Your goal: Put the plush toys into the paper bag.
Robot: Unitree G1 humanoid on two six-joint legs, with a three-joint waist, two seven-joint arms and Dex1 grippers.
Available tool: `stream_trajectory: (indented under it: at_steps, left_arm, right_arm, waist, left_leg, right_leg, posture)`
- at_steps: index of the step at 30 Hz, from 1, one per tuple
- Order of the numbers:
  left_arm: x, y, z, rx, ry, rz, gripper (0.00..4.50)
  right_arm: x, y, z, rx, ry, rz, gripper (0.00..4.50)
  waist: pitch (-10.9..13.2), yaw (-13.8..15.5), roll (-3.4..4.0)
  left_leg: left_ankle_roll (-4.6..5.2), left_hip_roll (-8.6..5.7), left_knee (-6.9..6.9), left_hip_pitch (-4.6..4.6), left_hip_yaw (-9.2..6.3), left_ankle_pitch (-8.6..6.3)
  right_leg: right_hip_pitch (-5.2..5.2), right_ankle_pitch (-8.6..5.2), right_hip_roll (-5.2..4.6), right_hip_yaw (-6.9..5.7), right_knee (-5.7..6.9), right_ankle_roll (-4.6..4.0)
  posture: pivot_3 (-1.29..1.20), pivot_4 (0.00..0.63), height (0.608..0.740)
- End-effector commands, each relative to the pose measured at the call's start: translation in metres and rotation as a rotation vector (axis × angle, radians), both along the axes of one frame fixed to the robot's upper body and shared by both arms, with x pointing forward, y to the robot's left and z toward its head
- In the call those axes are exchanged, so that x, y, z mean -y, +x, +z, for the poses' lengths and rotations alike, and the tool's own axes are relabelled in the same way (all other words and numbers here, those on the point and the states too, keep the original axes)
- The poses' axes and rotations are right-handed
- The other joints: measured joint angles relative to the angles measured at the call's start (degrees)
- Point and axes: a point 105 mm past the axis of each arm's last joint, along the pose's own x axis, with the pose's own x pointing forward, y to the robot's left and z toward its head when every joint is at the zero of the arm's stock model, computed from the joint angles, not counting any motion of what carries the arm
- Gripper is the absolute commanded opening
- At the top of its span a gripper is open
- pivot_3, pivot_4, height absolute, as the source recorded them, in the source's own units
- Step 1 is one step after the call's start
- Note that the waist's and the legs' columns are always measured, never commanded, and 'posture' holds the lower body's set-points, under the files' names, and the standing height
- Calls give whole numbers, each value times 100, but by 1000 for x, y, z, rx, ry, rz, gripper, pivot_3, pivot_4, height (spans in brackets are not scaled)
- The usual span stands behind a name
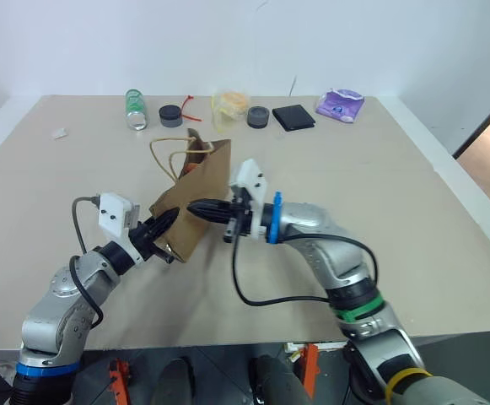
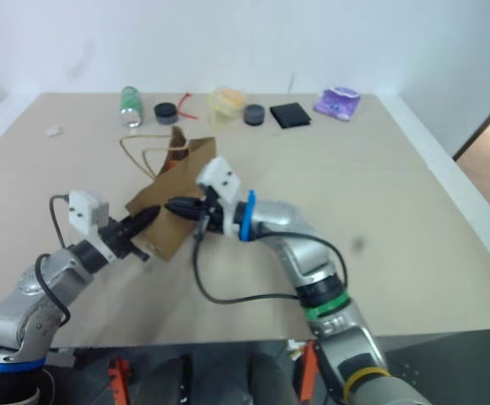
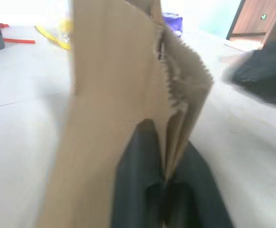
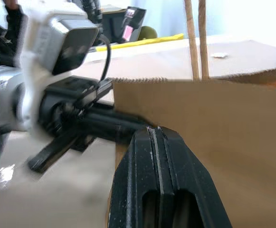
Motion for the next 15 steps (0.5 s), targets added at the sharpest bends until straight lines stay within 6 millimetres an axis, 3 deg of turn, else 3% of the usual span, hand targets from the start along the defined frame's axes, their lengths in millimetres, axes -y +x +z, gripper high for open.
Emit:
stream_trajectory:
  at_steps: [1, 2, 5, 9, 10, 15]
  left_arm:
    - [5, -6, 18, 65, -16, -78, 0]
    - [7, -9, 20, 74, -8, -108, 0]
    - [13, -19, 28, 95, 1, -226, 0]
    - [18, -34, 34, 119, 61, -416, 0]
    - [18, -39, 34, 106, 70, -475, 0]
    - [20, -67, 28, 77, 182, -798, 0]
  right_arm:
    - [52, -17, 41, -60, 71, 110, 649]
    - [67, -18, 49, -76, 78, 119, 906]
    - [107, -24, 70, -77, 52, 135, 2306]
    - [140, -26, 91, -37, 4, 120, 4288]
    - [146, -25, 94, -25, -11, 111, 4468]
    - [165, -19, 89, -10, -119, 62, 4468]
  waist:
    - [5, 19, -2]
    - [5, 23, -3]
    - [11, 3, 0]
    - [12, -34, 1]
    - [14, -36, 3]
    - [16, -33, 6]
  left_leg:
    - [0, 0, 0, -2, 0, 0]
    - [0, -2, 1, -6, 0, 0]
    - [1, -4, 2, -7, 4, -1]
    - [25, -2, -7, 13, -3, -17]
    - [30, -2, -7, 16, -4, -20]
    - [31, -4, -5, 10, 0, -22]
  right_leg:
    - [0, 0, -1, 0, 0, 0]
    - [0, -2, -4, 0, -1, 3]
    - [-2, -3, -6, 2, -6, 3]
    - [-1, -13, 7, 2, -6, -13]
    - [-1, -14, 8, 2, -5, -16]
    - [-6, -18, 4, 4, -6, -13]
  posture:
    - [0, 150, 740]
    - [0, 150, 740]
    - [0, 150, 740]
    - [0, 150, 740]
    - [0, 150, 740]
    - [0, 150, 740]
